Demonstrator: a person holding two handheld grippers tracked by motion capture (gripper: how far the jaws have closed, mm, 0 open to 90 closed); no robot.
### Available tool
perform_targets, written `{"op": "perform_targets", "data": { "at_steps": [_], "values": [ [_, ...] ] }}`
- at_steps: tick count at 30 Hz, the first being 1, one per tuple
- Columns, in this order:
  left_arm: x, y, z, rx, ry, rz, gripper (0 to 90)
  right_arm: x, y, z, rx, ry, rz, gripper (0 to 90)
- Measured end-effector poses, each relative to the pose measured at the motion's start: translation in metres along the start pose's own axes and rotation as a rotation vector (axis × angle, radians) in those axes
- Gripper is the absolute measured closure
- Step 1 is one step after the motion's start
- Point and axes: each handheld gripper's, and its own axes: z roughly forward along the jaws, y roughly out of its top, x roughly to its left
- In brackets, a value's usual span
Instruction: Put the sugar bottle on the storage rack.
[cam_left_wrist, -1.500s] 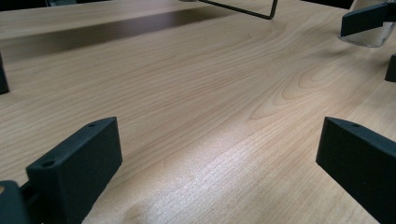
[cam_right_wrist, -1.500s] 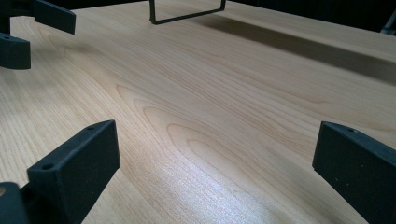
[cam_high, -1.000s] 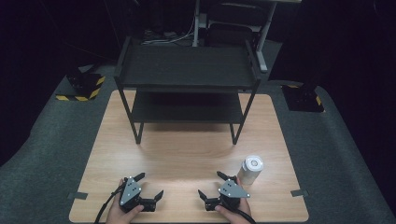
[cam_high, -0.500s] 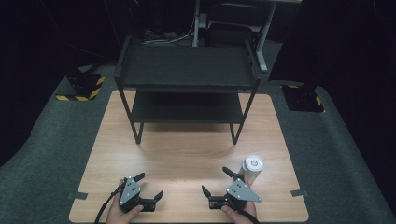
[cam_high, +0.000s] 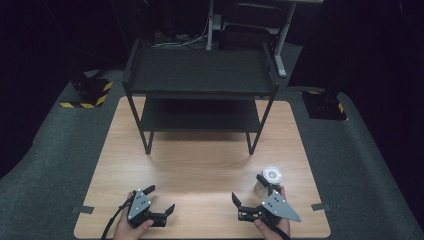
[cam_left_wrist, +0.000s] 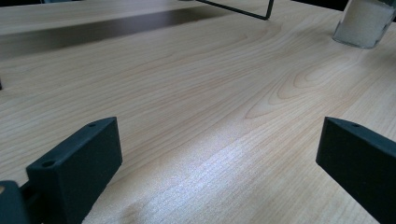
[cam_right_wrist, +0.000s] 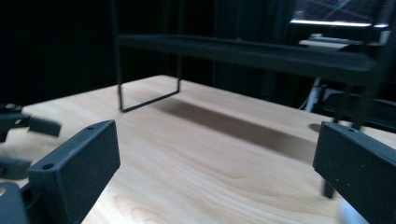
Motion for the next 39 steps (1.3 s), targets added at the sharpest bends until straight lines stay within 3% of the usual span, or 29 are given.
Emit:
{"op": "perform_targets", "data": {
  "at_steps": [11, 23, 39],
  "values": [
    [0.001, 0.001, 0.0, 0.003, -0.004, -0.002, 0.5, -0.004, -0.004, -0.019, -0.007, -0.149, 0.007, 0.0],
    [0.001, 0.0, 0.0, 0.002, -0.005, 0.001, 0.5, -0.005, -0.015, -0.019, 0.029, -0.266, 0.017, 0.0],
    [0.001, 0.001, 0.0, 0.003, -0.007, 0.002, 0.5, -0.011, -0.035, -0.001, 0.088, -0.308, 0.034, 0.8]
  ]
}}
